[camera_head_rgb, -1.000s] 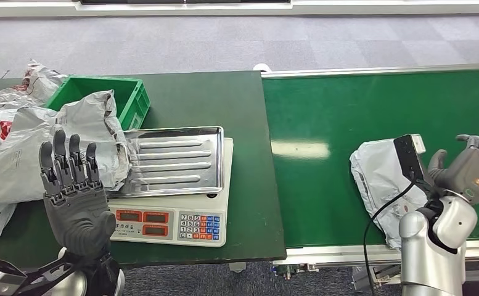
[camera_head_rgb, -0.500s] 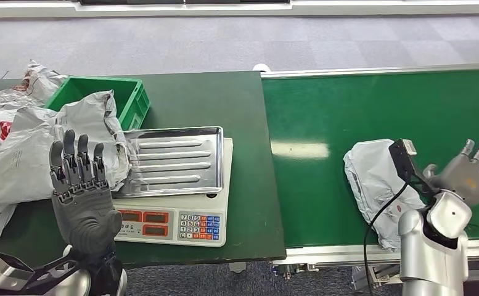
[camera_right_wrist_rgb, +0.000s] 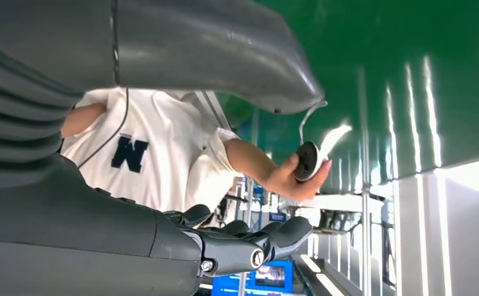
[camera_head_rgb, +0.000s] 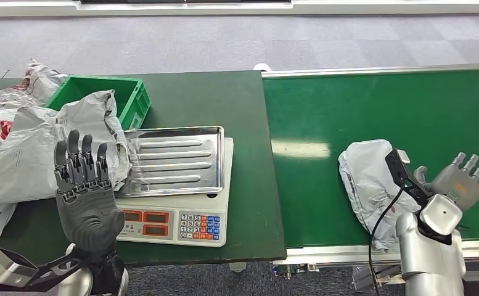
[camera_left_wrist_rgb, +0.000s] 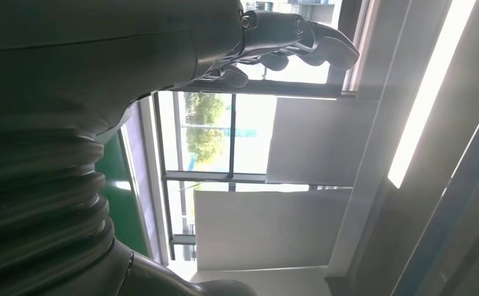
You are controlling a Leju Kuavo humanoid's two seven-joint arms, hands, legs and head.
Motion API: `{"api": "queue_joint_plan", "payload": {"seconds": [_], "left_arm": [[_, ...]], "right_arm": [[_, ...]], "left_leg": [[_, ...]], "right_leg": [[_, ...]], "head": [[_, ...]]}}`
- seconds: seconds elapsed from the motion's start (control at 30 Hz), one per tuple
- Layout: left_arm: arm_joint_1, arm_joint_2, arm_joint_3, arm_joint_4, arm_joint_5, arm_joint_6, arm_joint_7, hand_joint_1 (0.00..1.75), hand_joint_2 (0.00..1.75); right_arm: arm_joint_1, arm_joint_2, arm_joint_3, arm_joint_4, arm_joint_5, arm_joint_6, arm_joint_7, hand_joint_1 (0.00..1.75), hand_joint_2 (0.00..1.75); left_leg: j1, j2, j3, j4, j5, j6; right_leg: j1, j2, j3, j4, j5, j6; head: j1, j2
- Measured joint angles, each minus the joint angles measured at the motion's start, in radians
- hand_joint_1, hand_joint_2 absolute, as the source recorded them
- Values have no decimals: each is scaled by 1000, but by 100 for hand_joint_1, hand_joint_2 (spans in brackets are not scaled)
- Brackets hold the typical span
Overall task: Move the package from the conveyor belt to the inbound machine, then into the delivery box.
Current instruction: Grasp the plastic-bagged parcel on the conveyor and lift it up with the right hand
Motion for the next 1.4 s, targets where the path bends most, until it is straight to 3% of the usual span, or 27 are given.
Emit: {"api": "queue_joint_plan", "payload": {"seconds": [0.47, 0.7, 0.93, 1.17, 1.4], "left_arm": [[0, 0, 0, 4, 0, -4, 0, 0, 175], [-18, 2, 0, 21, 0, -9, 0, 0, 175], [-26, 3, 0, 35, 0, -9, 0, 0, 175], [-54, 5, 0, 54, 0, -10, 0, 0, 175], [-71, 5, 0, 73, 0, -10, 0, 0, 175]], "right_arm": [[-1, -12, -3, 96, -2, -102, -63, 0, 175], [-18, -17, -9, 191, -84, 129, -194, 0, 175], [-23, -23, -10, 236, -92, 141, -201, 0, 175], [-36, -37, -10, 305, -141, 219, -288, 0, 175], [-42, -46, -10, 343, -146, 224, -299, 0, 175]], "left_leg": [[0, 0, 0, 0, 0, 0], [-1, 0, 0, 0, 0, 0], [-1, 0, 0, 0, 0, 0], [-1, 0, 0, 0, 0, 0], [-1, 0, 0, 0, 0, 0]], "right_leg": [[0, 0, 0, 0, 0, 0], [0, 0, 0, 0, 0, 0], [0, 1, -1, 0, 0, 0], [0, 0, -1, 0, 0, 0], [0, 1, -1, 0, 0, 0]], "head": [[0, 0], [0, 0], [0, 0], [0, 0], [0, 0]]}}
